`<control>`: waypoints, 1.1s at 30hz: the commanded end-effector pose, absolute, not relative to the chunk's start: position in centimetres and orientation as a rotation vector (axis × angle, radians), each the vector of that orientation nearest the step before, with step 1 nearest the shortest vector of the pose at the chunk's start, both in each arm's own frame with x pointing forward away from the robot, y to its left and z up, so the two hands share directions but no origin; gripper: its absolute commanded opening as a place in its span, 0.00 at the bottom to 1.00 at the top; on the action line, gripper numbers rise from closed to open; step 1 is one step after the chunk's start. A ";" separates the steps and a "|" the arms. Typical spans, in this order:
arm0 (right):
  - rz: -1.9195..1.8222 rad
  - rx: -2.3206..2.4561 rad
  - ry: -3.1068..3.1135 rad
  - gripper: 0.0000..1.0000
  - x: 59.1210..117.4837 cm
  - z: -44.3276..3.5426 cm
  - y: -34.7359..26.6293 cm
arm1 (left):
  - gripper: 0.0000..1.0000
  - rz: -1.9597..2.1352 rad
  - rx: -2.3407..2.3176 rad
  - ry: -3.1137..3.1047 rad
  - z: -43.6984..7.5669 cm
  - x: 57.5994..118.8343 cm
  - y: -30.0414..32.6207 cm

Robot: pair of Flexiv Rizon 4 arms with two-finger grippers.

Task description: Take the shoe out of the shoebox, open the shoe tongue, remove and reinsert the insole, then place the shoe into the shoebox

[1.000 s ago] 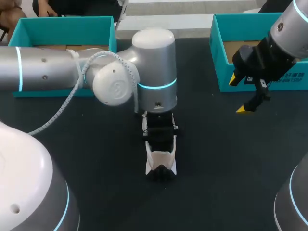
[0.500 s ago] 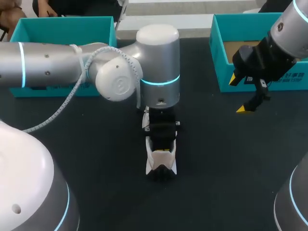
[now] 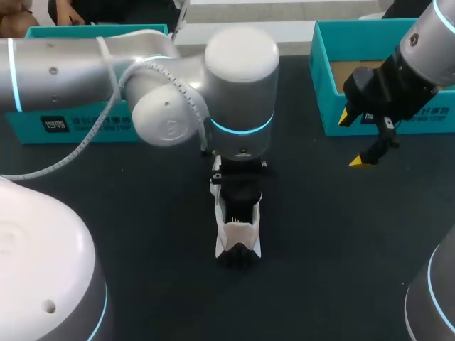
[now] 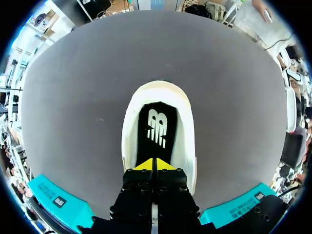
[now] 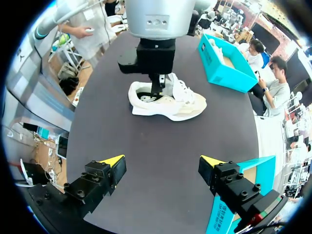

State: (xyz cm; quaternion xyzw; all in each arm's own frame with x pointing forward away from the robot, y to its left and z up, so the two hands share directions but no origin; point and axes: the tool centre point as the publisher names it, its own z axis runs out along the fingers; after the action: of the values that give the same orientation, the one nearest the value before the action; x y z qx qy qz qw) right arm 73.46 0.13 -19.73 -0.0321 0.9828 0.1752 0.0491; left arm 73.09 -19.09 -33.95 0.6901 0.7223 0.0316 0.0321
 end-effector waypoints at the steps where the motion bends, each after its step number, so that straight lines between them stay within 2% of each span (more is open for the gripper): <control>1: 0.532 -0.098 2.995 1.00 73.5 -19.8 0.2 | 0.00 0.241 2.066 2.152 -32.8 72.7 -17.8; 10: 0.532 -0.098 2.995 1.00 73.5 -19.8 0.2 | 0.00 0.408 1.966 2.123 -33.1 72.2 -17.1; 12: 0.532 -0.098 2.995 1.00 73.5 -19.8 0.2 | 0.21 0.424 1.935 2.130 -33.4 72.6 -17.2; 13: 0.532 -0.098 2.995 1.00 73.5 -19.8 0.2 | 0.20 0.427 1.932 2.128 -33.5 72.7 -17.2; 14: 0.532 -0.098 2.995 1.00 73.5 -19.8 0.2 | 0.04 0.422 1.928 2.125 -33.7 73.0 -17.2; 15: 0.532 -0.098 2.995 1.00 73.5 -19.8 0.2 | 0.02 0.422 1.926 2.125 -33.8 73.3 -17.3; 21: 0.532 -0.098 2.995 1.00 73.5 -19.8 0.2 | 0.13 0.415 1.904 2.125 -34.6 74.9 -17.5; 22: 0.532 -0.098 2.995 1.00 73.5 -19.8 0.2 | 0.18 0.416 1.902 2.131 -34.8 75.0 -17.4; 23: 0.532 -0.098 2.995 1.00 73.5 -19.8 0.2 | 0.28 0.414 1.904 2.135 -34.9 75.0 -17.4; 25: 0.532 -0.098 2.995 1.00 73.5 -19.8 0.2 | 0.39 0.404 1.906 2.141 -34.9 75.0 -17.3; 26: 0.532 -0.098 2.995 1.00 73.5 -19.8 0.2 | 0.48 0.399 1.904 2.144 -35.0 74.8 -17.2; 27: 0.532 -0.098 2.995 1.00 73.5 -19.8 0.2 | 0.68 0.397 1.905 2.145 -35.0 74.7 -17.2; 28: 0.532 -0.098 2.995 1.00 73.5 -19.8 0.2 | 0.77 0.397 1.906 2.145 -35.1 74.6 -17.1; 29: 0.532 -0.098 2.995 1.00 73.5 -19.8 0.2 | 0.94 0.397 1.906 2.144 -35.1 74.5 -17.1; 30: 0.532 -0.098 2.995 1.00 73.5 -19.8 0.2 | 1.00 0.399 1.907 2.144 -35.1 74.4 -17.2; 33: 0.532 -0.098 2.995 1.00 73.5 -19.8 0.2 | 1.00 0.400 1.904 2.137 -34.8 74.1 -17.1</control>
State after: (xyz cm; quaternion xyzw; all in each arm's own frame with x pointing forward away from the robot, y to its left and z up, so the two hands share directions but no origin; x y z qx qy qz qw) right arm 73.46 0.13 -19.73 -0.0322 0.9828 0.1752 0.0491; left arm 74.42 -17.32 -35.00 0.6540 0.7342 0.1360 0.1211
